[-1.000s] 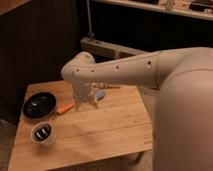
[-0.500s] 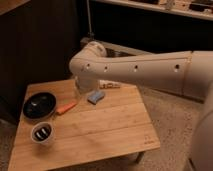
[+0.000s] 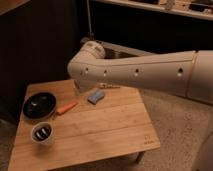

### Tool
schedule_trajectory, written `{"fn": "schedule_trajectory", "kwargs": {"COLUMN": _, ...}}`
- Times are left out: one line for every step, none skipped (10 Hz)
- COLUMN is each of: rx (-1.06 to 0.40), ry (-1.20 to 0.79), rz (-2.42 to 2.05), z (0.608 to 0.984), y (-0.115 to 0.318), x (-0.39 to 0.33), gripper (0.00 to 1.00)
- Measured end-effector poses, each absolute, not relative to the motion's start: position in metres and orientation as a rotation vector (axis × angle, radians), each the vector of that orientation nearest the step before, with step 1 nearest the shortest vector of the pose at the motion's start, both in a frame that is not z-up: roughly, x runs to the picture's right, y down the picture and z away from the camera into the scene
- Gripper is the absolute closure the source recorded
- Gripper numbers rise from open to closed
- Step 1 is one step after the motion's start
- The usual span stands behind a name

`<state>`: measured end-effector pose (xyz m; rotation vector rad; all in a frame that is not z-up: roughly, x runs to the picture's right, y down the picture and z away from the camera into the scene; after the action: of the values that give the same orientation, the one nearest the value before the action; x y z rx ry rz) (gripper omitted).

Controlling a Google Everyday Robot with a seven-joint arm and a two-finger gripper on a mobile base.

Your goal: Place the pepper on the white sponge

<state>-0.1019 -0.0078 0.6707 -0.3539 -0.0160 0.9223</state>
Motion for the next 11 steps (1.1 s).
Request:
{"fn": "schedule_trajectory", "kwargs": {"rx": -0.338, "ry": -0.043, "rz": 0.861, "z": 0.677, "y": -0.014, "x": -0.109, "gripper": 0.35}}
{"fn": "schedule_trajectory", "kwargs": {"rx": -0.323, "ry": -0.1, "rz": 0.74, "z": 0.687, "y": -0.025, "x": -0.123, "gripper": 0.35}}
{"fn": "schedule_trajectory", "kwargs": {"rx": -0.334, "ry": -0.184, "rz": 0.611, "z": 0.698, "y": -0.034, "x": -0.134, "gripper": 0.35}}
{"fn": "schedule_trajectory", "kwargs": {"rx": -0.358, "ry": -0.245, "rz": 0.522, "z": 0.707, "y": -0.04, "x": -0.136, "gripper": 0.35}}
{"fn": "schedule_trajectory", "kwargs": {"rx": -0.381, "ry": -0.325, "rz": 0.431, "z": 0.714, "y": -0.047, "x": -0.14, "gripper": 0.35}}
{"fn": "schedule_trajectory", "kwargs": {"rx": -0.39, "ry": -0.424, "rz": 0.331, "z": 0.722, "y": -0.056, "x": -0.145, "gripper": 0.35}}
{"fn": "schedule_trajectory", "kwargs": {"rx": -0.376, "ry": -0.499, "rz": 0.263, "z": 0.728, "y": -0.066, "x": -0.144, "gripper": 0.35}}
{"fn": "schedule_trajectory", "kwargs": {"rx": -0.355, "ry": -0.559, "rz": 0.208, "z": 0.734, "y": -0.075, "x": -0.141, "gripper": 0.35}}
{"fn": "schedule_trajectory", "kwargs": {"rx": -0.324, "ry": -0.624, "rz": 0.151, "z": 0.739, "y": -0.086, "x": -0.139, "gripper": 0.35}}
{"fn": "schedule_trajectory", "kwargs": {"rx": -0.302, "ry": -0.657, "rz": 0.122, "z": 0.743, "y": -0.092, "x": -0.137, "gripper": 0.35}}
{"fn": "schedule_trajectory", "kwargs": {"rx": -0.297, "ry": -0.672, "rz": 0.104, "z": 0.746, "y": -0.094, "x": -0.133, "gripper": 0.35}}
